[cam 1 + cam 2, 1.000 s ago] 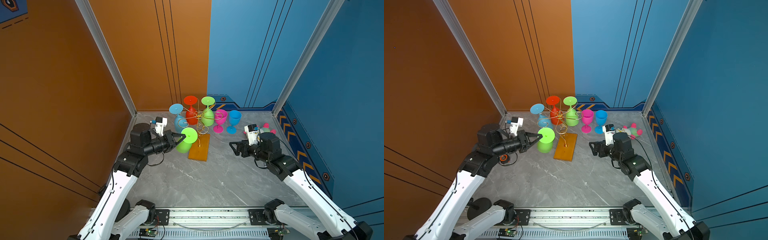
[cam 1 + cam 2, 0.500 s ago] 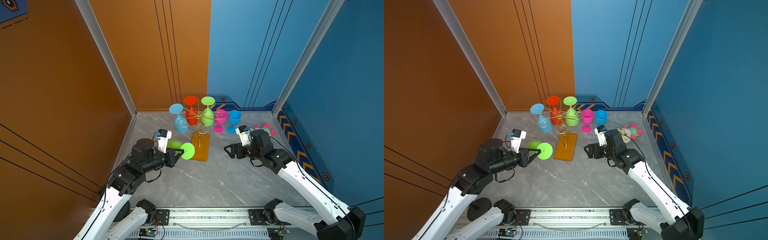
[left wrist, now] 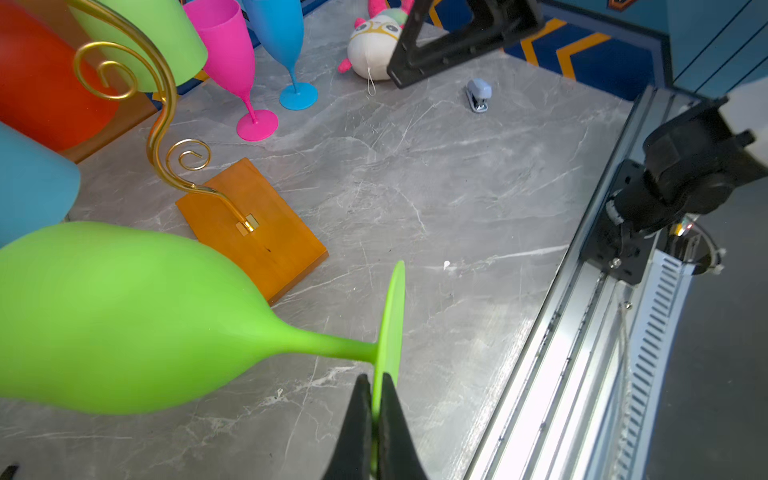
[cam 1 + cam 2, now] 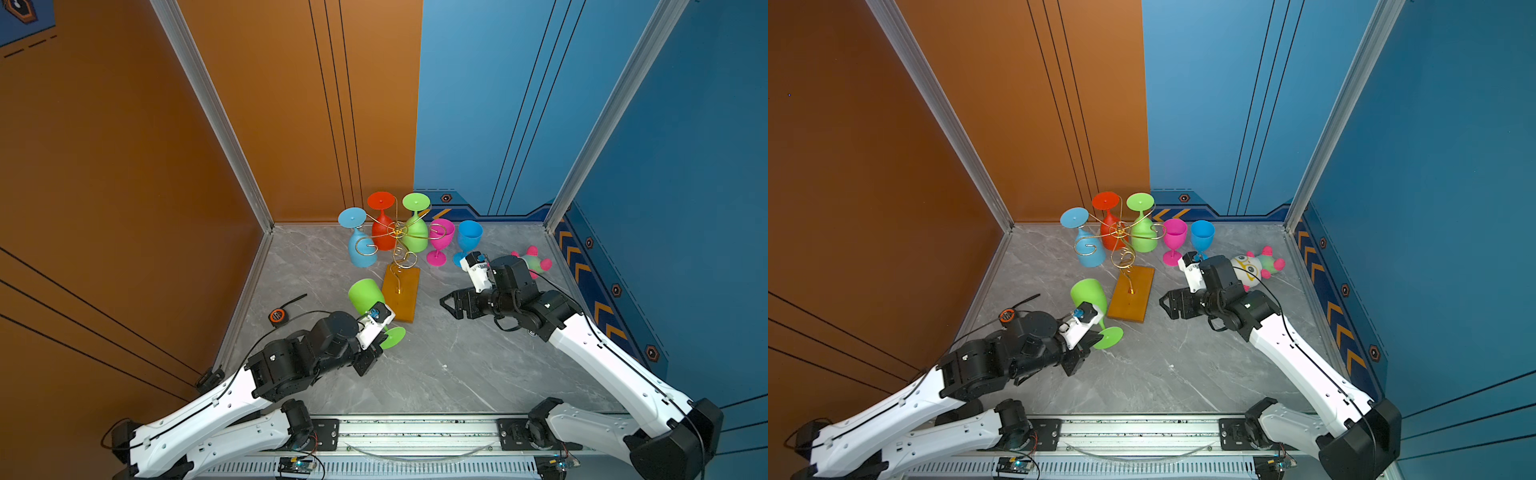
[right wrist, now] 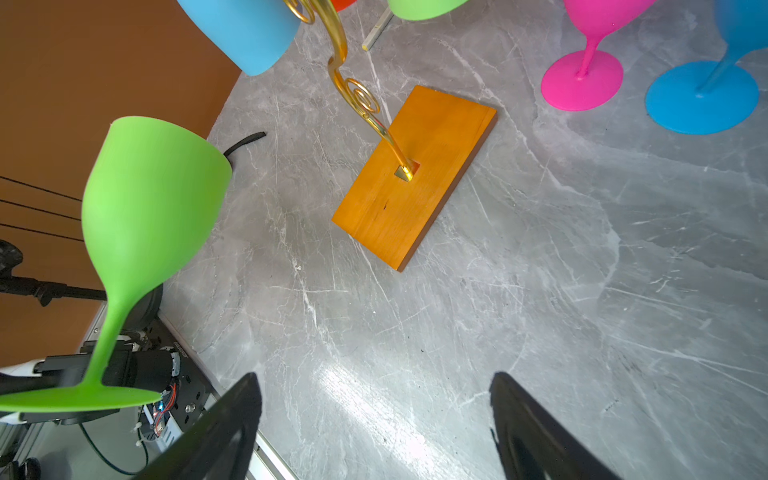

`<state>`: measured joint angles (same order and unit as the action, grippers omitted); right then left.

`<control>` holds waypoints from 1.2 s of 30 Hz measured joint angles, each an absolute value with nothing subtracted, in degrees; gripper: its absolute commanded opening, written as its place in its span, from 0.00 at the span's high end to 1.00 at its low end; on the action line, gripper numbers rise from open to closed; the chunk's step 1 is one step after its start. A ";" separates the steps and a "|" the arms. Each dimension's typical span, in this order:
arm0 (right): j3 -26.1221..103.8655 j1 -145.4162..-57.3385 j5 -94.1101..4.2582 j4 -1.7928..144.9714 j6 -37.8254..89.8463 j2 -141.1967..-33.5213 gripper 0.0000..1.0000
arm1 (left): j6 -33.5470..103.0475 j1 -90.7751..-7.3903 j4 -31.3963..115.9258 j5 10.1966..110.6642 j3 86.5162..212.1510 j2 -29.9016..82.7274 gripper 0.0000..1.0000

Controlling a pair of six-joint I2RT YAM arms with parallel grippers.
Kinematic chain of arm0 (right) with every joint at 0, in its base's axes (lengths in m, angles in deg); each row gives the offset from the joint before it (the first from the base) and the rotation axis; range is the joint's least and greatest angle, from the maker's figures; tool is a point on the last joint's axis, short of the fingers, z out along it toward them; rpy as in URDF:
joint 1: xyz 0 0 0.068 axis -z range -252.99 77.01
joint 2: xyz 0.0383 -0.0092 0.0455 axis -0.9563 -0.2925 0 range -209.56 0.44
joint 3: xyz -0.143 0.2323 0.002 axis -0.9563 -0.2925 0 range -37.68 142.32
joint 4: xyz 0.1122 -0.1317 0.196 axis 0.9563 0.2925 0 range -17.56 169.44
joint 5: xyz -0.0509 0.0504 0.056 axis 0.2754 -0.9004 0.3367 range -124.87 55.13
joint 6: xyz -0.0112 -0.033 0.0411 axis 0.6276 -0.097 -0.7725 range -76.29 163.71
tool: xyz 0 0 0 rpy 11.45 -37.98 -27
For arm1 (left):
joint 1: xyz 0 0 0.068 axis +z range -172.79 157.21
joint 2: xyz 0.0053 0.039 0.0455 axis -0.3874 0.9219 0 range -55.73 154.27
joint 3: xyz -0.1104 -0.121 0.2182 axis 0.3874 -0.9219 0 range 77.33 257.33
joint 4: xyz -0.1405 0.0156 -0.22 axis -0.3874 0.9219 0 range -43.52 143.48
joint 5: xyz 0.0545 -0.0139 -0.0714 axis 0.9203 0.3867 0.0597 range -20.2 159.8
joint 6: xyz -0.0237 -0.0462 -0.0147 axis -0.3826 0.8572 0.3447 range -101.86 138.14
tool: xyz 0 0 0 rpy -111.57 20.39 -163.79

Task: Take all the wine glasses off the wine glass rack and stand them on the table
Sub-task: 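Carry the green glass toward the robot while the right gripper moves toward it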

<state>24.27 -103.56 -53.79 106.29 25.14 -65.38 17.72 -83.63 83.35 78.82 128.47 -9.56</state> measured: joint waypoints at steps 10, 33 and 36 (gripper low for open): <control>26.50 -103.80 -56.33 107.44 23.83 -65.58 0.16 | -3.57 -99.13 81.79 91.14 121.67 -6.34 1.00; 36.10 -105.42 -68.35 108.56 21.12 -73.25 0.25 | -42.54 -106.30 64.88 119.38 110.79 -3.11 1.00; 36.10 -106.03 -68.65 108.56 21.14 -73.27 0.29 | -46.54 -106.30 59.70 120.87 109.30 -2.34 1.00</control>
